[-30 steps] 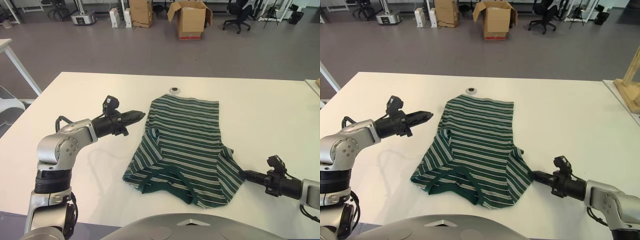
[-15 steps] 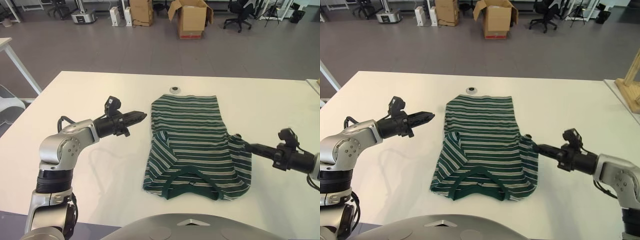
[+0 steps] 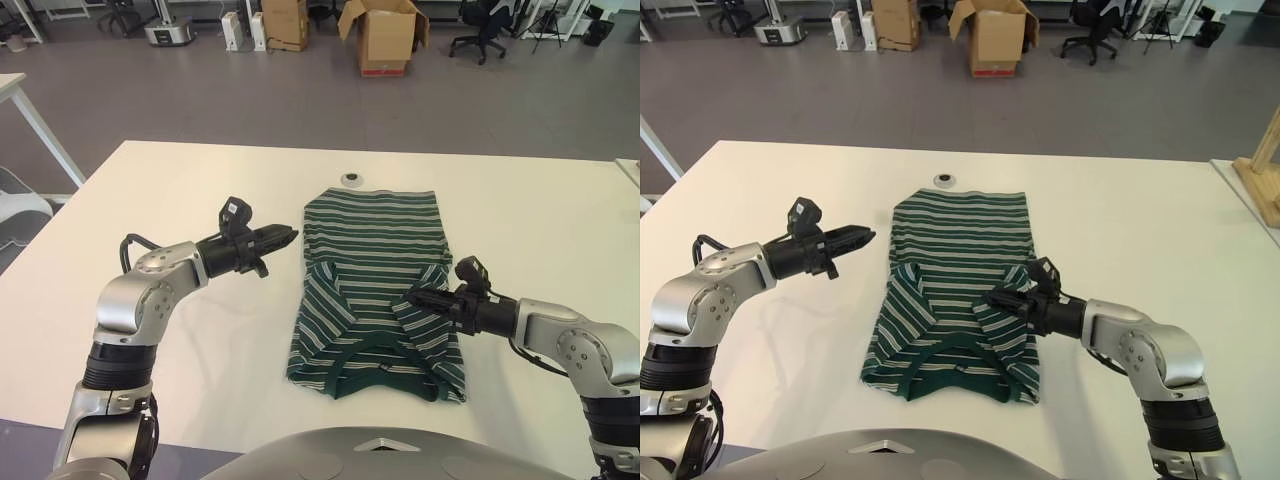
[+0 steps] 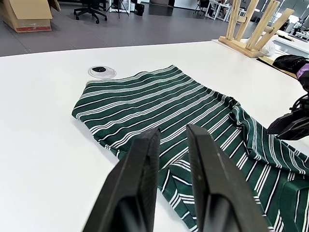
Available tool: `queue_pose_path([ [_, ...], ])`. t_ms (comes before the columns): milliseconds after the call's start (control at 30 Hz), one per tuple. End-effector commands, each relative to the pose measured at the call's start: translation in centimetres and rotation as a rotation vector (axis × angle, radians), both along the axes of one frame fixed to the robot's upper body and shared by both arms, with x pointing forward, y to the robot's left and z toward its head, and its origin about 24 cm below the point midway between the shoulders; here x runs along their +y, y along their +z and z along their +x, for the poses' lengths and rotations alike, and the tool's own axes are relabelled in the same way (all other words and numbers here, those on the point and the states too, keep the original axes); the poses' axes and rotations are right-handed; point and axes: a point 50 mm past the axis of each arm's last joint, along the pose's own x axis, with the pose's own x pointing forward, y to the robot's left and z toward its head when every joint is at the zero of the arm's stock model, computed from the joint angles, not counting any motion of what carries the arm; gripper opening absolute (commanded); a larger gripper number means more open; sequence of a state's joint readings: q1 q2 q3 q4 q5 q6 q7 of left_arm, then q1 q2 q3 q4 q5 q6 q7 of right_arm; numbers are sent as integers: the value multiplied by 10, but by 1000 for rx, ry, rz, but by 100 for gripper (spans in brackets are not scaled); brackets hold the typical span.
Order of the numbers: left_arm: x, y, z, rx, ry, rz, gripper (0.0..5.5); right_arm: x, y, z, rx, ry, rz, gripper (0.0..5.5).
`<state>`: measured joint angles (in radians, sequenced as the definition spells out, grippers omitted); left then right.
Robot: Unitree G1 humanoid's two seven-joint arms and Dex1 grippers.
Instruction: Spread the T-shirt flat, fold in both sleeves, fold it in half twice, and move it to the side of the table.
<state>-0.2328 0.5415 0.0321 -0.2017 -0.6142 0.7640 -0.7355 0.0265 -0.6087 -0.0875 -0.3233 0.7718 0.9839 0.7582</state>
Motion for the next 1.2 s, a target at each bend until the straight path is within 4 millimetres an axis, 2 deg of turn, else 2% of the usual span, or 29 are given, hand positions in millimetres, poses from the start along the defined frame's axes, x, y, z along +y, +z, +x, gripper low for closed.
queue_pose_path([
  [33,3,-1,-3,-55,-61,99,99,-5,33,11,-136,-39,5,127],
  [100,12,-6,-11,-219,-237,329,99,-26,43,13,-229,-61,-174,127],
  [167,32,-21,-24,-356,-486,582,99,-49,40,8,-342,7,-460,145],
  [233,49,-36,-31,-486,-677,758,128,-67,25,-4,-463,229,-749,180],
  [333,47,-50,-36,-627,-800,806,184,-76,4,-22,-659,563,-934,237],
  [400,44,-63,-48,-640,-895,806,220,-81,-4,-30,-727,725,-967,276],
  [467,38,-75,-63,-702,-998,789,220,-87,-13,-42,-761,860,-962,276],
  [533,29,-83,-72,-781,-1052,746,220,-83,-18,-52,-861,990,-919,276],
  [633,17,-94,-81,-851,-1120,691,220,-66,-26,-67,-1061,1119,-784,276],
  [733,3,-107,-84,-858,-1173,659,220,-39,-37,-72,-1197,1101,-644,276],
  [767,2,-111,-85,-867,-1214,670,200,-34,-42,-73,-1181,1089,-618,279],
  [867,6,-132,-90,-798,-1278,682,136,-26,-56,-76,-1122,1067,-578,215],
  [967,2,-146,-96,-784,-1330,671,88,-22,-58,-68,-1113,1010,-585,148],
  [1133,-5,-142,-96,-741,-1321,620,33,-33,-56,-57,-1050,944,-631,46],
  [1200,-5,-141,-109,-679,-1385,565,21,-33,-54,-62,-954,917,-588,7],
])
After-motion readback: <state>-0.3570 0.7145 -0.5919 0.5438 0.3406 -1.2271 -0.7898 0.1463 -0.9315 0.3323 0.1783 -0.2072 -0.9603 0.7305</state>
